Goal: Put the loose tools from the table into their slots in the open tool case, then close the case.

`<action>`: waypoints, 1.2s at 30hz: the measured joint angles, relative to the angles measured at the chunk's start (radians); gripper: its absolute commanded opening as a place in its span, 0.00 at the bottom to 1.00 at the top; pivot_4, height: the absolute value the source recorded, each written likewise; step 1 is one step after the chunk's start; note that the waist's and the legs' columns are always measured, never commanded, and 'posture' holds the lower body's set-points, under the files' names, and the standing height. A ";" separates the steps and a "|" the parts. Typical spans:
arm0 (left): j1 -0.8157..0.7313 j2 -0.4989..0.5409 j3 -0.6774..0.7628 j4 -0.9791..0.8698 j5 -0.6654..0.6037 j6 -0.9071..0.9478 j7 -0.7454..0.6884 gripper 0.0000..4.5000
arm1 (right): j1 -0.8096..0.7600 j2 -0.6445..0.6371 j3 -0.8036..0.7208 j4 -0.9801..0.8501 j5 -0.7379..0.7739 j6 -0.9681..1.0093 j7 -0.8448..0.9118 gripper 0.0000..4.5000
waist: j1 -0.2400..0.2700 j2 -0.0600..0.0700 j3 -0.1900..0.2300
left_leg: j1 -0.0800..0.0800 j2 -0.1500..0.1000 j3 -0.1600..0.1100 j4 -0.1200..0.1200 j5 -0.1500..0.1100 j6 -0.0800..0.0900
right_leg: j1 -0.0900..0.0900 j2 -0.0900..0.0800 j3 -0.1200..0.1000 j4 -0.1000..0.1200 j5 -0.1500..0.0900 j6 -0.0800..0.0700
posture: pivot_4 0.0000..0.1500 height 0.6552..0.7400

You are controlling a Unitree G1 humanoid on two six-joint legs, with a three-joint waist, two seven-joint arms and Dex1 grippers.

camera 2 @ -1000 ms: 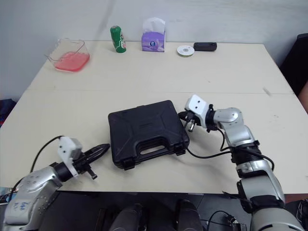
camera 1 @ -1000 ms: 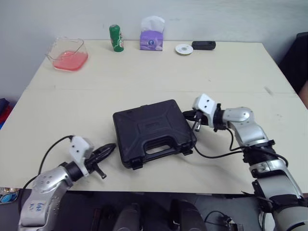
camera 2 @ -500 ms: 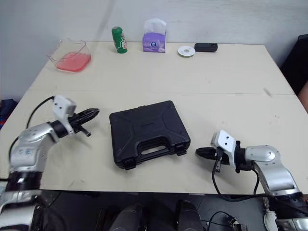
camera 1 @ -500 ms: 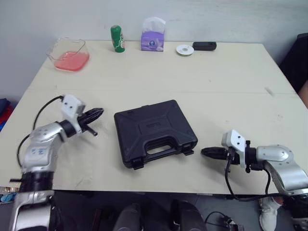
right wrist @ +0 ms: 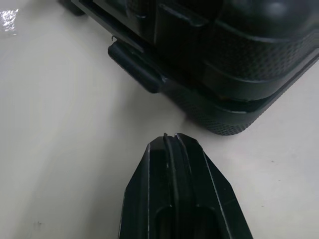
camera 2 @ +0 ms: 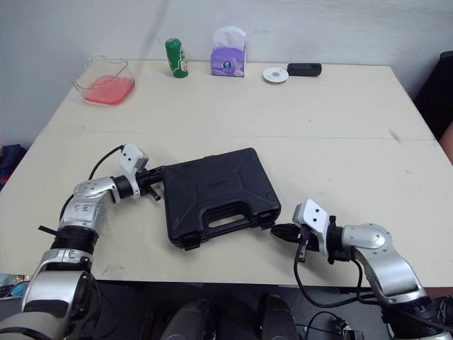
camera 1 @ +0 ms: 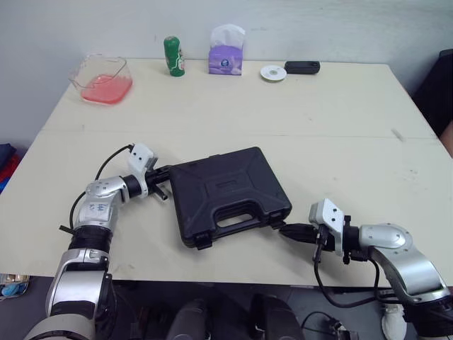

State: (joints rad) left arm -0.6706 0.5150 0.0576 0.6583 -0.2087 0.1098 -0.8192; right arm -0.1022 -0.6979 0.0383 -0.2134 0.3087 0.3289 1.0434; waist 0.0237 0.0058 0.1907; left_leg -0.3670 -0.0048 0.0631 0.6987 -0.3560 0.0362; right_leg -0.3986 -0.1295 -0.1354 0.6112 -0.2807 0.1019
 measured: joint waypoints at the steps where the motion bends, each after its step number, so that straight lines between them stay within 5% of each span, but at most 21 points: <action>1: 0.000 -0.006 0.000 0.002 0.000 -0.002 -0.002 0.01 | -0.001 0.002 0.002 0.001 -0.003 -0.005 -0.007 0.00 | 0.000 0.000 0.000 | 0.000 0.000 0.000 0.000 0.000 0.000 | 0.000 0.000 0.000 0.000 0.000 0.000 | 1.00 1.00; 16: 0.307 0.014 0.014 -0.450 -0.023 0.107 0.014 0.01 | -0.105 -0.002 -0.016 0.175 -0.070 -0.143 -0.039 0.00 | -0.003 0.000 0.000 | 0.000 0.000 0.000 0.000 0.000 0.001 | 0.000 -0.002 0.004 -0.001 0.001 0.001 | 1.00 1.00; 24: 0.476 0.064 0.163 -0.709 -0.104 0.213 0.077 0.01 | -0.061 -0.006 -0.100 0.207 -0.042 -0.242 -0.033 0.00 | 0.000 0.000 0.000 | -0.001 0.001 -0.003 0.000 0.000 0.000 | 0.001 -0.002 0.007 -0.002 0.000 0.000 | 1.00 1.00; 29: 0.382 0.071 0.194 -0.861 -0.279 0.273 0.018 0.01 | 0.053 -0.007 -0.175 0.122 0.026 -0.203 -0.035 0.00 | 0.010 0.000 0.000 | -0.001 0.000 -0.007 0.001 0.000 0.001 | 0.004 -0.004 0.006 -0.004 0.001 0.001 | 1.00 1.00; 36: 0.088 0.001 -0.074 -0.860 -0.257 0.353 -0.027 0.01 | 0.162 0.006 -0.215 0.009 0.053 -0.167 -0.092 0.00 | 0.004 0.001 0.000 | 0.001 -0.001 -0.004 0.000 0.000 0.000 | 0.004 0.000 0.005 -0.003 0.001 0.001 | 1.00 1.00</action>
State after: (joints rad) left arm -0.5825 0.5157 -0.0168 -0.2017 -0.4653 0.4628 -0.8460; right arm 0.0599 -0.6917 -0.1763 -0.2045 0.3616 0.1624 0.9513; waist 0.0274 0.0064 0.1905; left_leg -0.3663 -0.0057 0.0589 0.6988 -0.3560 0.0365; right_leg -0.3942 -0.1294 -0.1303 0.6081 -0.2800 0.1028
